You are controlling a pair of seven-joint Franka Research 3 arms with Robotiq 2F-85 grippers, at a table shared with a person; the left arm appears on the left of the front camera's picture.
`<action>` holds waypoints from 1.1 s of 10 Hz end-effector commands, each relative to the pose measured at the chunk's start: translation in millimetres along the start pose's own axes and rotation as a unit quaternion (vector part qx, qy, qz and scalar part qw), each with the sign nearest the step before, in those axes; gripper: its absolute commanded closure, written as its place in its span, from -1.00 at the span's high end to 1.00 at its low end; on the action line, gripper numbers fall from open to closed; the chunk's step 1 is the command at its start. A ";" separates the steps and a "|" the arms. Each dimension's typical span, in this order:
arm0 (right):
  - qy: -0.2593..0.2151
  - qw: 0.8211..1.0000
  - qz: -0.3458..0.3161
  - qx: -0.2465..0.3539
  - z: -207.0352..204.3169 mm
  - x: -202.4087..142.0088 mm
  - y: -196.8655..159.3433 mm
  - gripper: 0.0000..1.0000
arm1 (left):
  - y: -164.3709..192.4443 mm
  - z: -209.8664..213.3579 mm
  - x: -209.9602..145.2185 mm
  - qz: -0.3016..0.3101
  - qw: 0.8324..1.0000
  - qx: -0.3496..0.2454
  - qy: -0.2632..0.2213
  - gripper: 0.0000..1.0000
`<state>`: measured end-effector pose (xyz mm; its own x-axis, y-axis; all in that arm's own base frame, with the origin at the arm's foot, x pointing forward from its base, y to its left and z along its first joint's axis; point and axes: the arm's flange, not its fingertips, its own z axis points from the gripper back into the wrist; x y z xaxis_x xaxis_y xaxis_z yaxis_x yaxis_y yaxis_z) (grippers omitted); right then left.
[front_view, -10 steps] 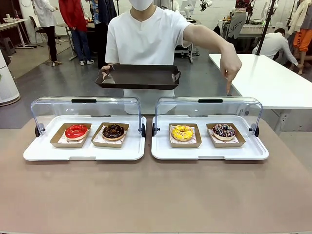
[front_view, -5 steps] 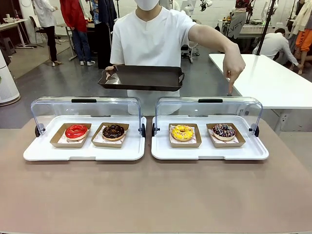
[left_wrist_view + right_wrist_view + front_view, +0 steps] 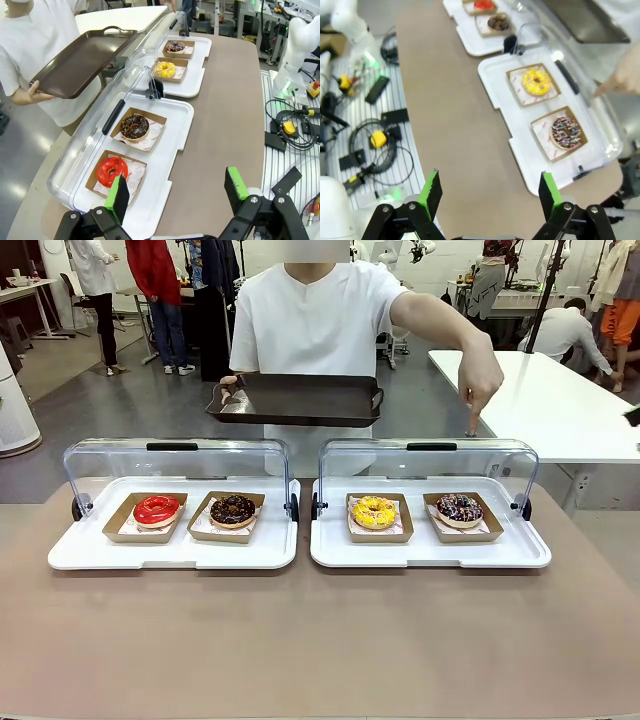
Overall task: Provide the desired donut to the person.
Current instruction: Pick up and lift the Paper togo box containing the Donut pointed at by the person.
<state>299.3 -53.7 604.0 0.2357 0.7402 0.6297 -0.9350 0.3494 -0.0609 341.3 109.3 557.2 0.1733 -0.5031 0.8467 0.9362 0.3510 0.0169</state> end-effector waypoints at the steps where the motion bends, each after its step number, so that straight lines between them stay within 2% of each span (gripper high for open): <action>1: 0.102 0.994 0.035 0.007 -19.2 44.6 -16.7 1.00 | 0.0 0.1 1.1 -0.004 1.000 0.000 -0.012 1.00; 3: 0.185 0.980 0.073 0.008 -74.9 84.4 -25.2 1.00 | 0.0 0.1 1.1 -0.004 1.000 0.000 -0.012 1.00; 5: 0.227 0.969 0.096 0.018 -128.3 102.0 -34.4 1.00 | 0.0 0.1 1.1 -0.004 1.000 0.000 -0.012 1.00; 8: 0.241 0.965 0.093 0.036 -194.3 93.6 -47.1 1.00 | 0.0 0.1 1.1 -0.004 1.000 0.000 -0.012 1.00; 11: 0.218 0.971 0.076 0.071 -222.7 72.9 -52.4 1.00 | 0.0 0.1 1.1 -0.004 1.000 0.000 -0.012 1.00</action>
<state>427.6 109.9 483.8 0.1432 0.9716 0.1884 -0.9889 0.1483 -0.0132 341.5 109.0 557.7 0.1734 -0.5029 0.8468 0.9361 0.3513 0.0170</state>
